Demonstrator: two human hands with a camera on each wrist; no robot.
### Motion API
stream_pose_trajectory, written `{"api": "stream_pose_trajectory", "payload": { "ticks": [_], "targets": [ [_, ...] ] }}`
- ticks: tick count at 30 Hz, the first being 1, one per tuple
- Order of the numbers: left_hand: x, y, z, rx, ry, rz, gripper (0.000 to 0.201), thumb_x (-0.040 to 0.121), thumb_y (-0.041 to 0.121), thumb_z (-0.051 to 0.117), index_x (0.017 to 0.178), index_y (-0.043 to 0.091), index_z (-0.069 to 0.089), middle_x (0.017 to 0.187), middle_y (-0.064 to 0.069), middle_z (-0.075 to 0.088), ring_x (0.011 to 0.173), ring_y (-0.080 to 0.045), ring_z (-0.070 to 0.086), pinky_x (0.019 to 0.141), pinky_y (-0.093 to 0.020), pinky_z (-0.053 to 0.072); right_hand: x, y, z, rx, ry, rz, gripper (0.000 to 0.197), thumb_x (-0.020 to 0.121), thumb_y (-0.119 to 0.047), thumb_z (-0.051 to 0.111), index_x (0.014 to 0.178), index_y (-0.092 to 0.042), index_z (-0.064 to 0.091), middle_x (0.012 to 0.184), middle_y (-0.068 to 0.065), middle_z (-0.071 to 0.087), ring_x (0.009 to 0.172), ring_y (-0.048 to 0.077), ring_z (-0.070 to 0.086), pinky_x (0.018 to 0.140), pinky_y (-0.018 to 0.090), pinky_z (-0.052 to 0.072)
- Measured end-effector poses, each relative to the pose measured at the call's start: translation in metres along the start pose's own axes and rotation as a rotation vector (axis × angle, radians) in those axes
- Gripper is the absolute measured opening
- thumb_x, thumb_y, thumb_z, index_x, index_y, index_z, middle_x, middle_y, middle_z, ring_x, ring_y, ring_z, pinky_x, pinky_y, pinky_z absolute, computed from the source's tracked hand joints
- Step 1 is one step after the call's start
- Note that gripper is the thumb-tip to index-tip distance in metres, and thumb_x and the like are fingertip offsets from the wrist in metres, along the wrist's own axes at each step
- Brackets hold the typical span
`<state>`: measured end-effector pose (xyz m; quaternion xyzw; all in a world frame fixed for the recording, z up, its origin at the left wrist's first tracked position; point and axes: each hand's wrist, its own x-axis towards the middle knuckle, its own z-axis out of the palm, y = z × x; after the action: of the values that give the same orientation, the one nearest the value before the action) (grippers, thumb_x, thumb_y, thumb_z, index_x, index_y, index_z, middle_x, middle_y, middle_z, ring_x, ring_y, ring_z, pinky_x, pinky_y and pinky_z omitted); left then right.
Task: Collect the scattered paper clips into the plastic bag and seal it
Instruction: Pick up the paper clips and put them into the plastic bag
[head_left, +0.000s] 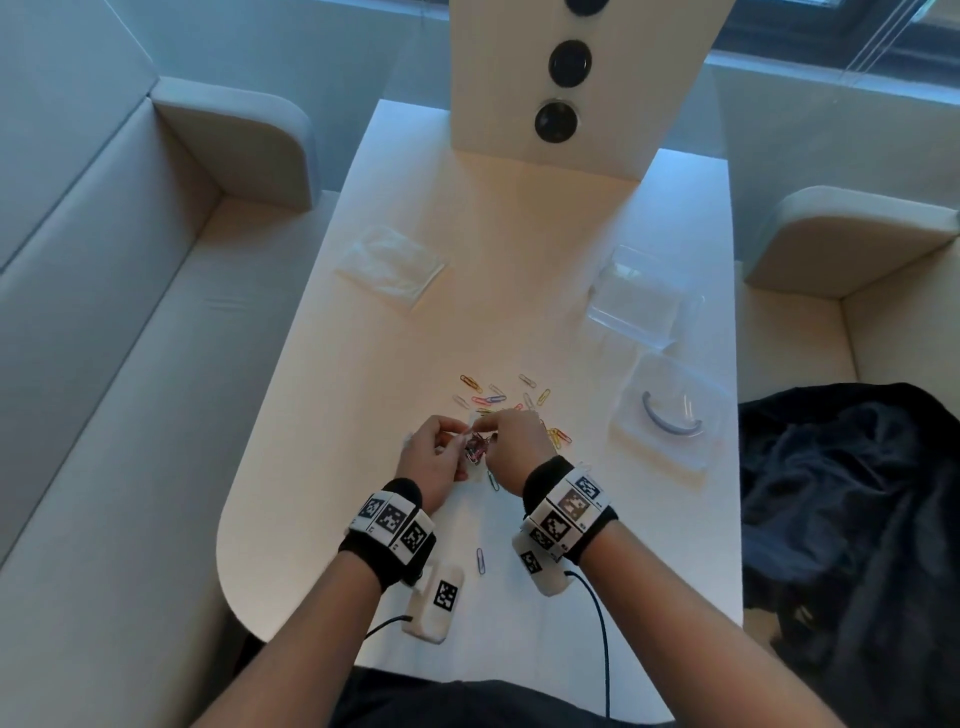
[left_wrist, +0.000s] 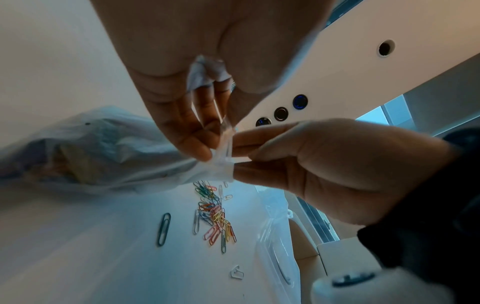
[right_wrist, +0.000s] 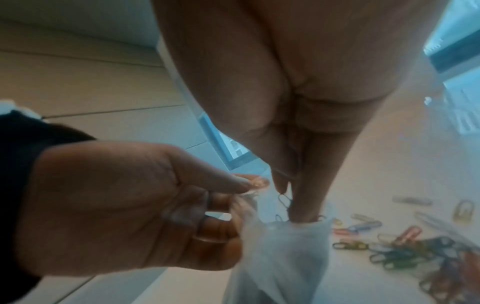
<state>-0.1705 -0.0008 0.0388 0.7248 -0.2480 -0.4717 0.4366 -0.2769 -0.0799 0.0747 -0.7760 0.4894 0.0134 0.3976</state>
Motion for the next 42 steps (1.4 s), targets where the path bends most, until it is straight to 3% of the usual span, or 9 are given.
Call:
{"api": "stream_pose_trajectory", "payload": {
  "ticks": [5, 12, 15, 21, 25, 29, 36, 39, 42],
  "targets": [
    [-0.003, -0.001, -0.018, -0.006, 0.046, 0.011, 0.014, 0.098, 0.009, 0.052, 0.092, 0.019, 0.061, 0.071, -0.002, 0.059, 0.061, -0.023, 0.059, 0.066, -0.038, 0.054, -0.018, 0.039, 0.001, -0.070, 0.315, -0.399, 0.017, 0.090, -0.017, 0.062, 0.103, -0.018, 0.073, 0.106, -0.001, 0.071, 0.094, 0.013, 0.066, 0.084, 0.035, 0.057],
    [-0.005, -0.013, -0.045, -0.032, 0.085, -0.005, 0.013, 0.096, 0.011, 0.055, 0.094, 0.021, 0.063, 0.077, -0.003, 0.061, 0.062, -0.023, 0.061, 0.074, -0.052, 0.057, -0.088, 0.146, 0.076, -0.787, -0.312, -0.876, 0.063, 0.089, -0.030, 0.058, 0.147, -0.024, 0.033, 0.159, 0.006, 0.023, 0.145, 0.029, 0.027, 0.113, 0.047, 0.031],
    [-0.009, -0.016, -0.044, -0.048, 0.098, -0.021, 0.013, 0.096, 0.011, 0.056, 0.092, 0.022, 0.062, 0.082, -0.006, 0.061, 0.065, -0.024, 0.061, 0.075, -0.048, 0.057, -0.072, 0.164, 0.086, -0.840, -0.225, -0.862, 0.073, 0.088, -0.020, 0.055, 0.153, -0.018, 0.021, 0.160, 0.008, 0.021, 0.145, 0.031, 0.023, 0.114, 0.052, 0.027],
    [-0.017, -0.023, -0.038, -0.088, 0.095, -0.073, 0.010, 0.097, 0.011, 0.056, 0.092, 0.017, 0.062, 0.080, -0.005, 0.060, 0.066, -0.025, 0.058, 0.057, -0.028, 0.051, -0.003, 0.141, 0.050, -0.847, -0.083, -0.557, 0.060, 0.100, -0.045, 0.026, 0.154, -0.024, 0.010, 0.162, 0.006, 0.000, 0.147, 0.035, -0.001, 0.117, 0.059, 0.009],
    [-0.014, -0.024, -0.035, -0.097, 0.089, -0.086, 0.008, 0.096, 0.011, 0.057, 0.092, 0.017, 0.062, 0.077, -0.004, 0.061, 0.064, -0.024, 0.057, 0.065, -0.034, 0.054, 0.035, 0.133, 0.022, -0.887, -0.058, -0.428, 0.061, 0.099, -0.047, 0.027, 0.154, -0.026, 0.010, 0.162, 0.005, -0.006, 0.147, 0.039, -0.004, 0.113, 0.067, 0.010],
    [-0.009, -0.022, -0.035, -0.097, 0.097, -0.091, 0.006, 0.095, 0.013, 0.060, 0.091, 0.018, 0.062, 0.078, -0.003, 0.062, 0.065, -0.024, 0.058, 0.069, -0.039, 0.056, 0.056, 0.138, 0.006, -0.800, -0.085, -0.286, 0.060, 0.100, -0.041, 0.031, 0.154, -0.022, 0.013, 0.162, 0.007, 0.006, 0.145, 0.042, 0.014, 0.111, 0.059, 0.031],
    [-0.001, -0.018, -0.027, -0.115, 0.089, -0.094, 0.007, 0.095, 0.011, 0.059, 0.091, 0.016, 0.062, 0.074, -0.005, 0.059, 0.066, -0.025, 0.058, 0.073, -0.042, 0.058, 0.051, 0.145, 0.002, -0.686, 0.027, -0.382, 0.037, 0.087, -0.003, 0.062, 0.123, -0.009, 0.062, 0.128, 0.012, 0.057, 0.106, 0.029, 0.059, 0.083, 0.036, 0.058],
    [0.002, -0.019, -0.020, -0.104, 0.069, -0.108, 0.004, 0.095, 0.012, 0.059, 0.094, 0.014, 0.062, 0.075, -0.004, 0.059, 0.067, -0.023, 0.058, 0.069, -0.037, 0.058, 0.050, 0.146, 0.007, -0.665, 0.067, -0.348, 0.031, 0.087, -0.002, 0.060, 0.118, -0.009, 0.064, 0.120, 0.011, 0.057, 0.098, 0.026, 0.060, 0.083, 0.032, 0.057],
    [0.004, -0.020, -0.015, -0.083, 0.058, -0.113, 0.004, 0.095, 0.011, 0.059, 0.095, 0.013, 0.062, 0.075, -0.005, 0.060, 0.067, -0.023, 0.058, 0.068, -0.036, 0.058, 0.049, 0.136, 0.014, -0.561, 0.138, -0.219, 0.045, 0.093, -0.017, 0.053, 0.137, -0.018, 0.046, 0.146, 0.013, 0.033, 0.110, 0.025, 0.053, 0.085, 0.034, 0.055]
  ]
}}
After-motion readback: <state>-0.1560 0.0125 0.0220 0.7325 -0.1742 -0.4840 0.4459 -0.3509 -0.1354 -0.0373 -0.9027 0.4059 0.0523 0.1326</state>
